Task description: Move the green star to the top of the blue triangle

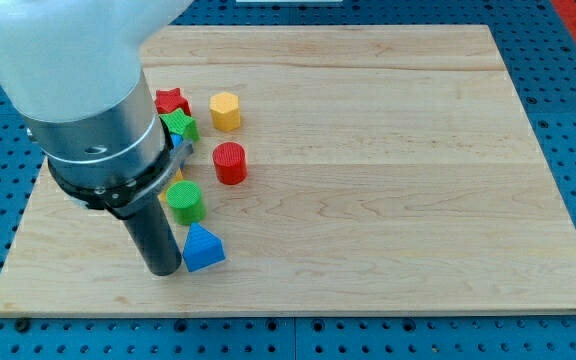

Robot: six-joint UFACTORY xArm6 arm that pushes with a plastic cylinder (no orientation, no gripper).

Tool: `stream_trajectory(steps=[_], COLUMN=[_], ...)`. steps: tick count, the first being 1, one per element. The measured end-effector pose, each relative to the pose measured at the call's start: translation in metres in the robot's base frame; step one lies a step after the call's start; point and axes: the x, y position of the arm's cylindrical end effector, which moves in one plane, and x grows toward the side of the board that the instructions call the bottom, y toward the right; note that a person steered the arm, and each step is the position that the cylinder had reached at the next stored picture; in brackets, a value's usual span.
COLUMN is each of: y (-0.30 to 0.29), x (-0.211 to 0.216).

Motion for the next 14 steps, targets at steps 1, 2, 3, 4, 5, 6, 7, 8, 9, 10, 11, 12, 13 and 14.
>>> stream_trajectory(steps=[1, 2, 3, 4, 5, 6, 7, 8, 9, 10, 11, 12, 13, 14], y=[0.044, 0.077, 0.085, 0.085, 0.085, 0.094, 0.152, 0.181, 0.136, 0.098, 0.072, 0.072, 0.067, 0.064], x=[-0.003, -0.003, -0.003, -0.019, -0.032, -0.04, -0.055, -0.091, -0.087, -0.08, -0.084, -0.1, -0.096, -0.083])
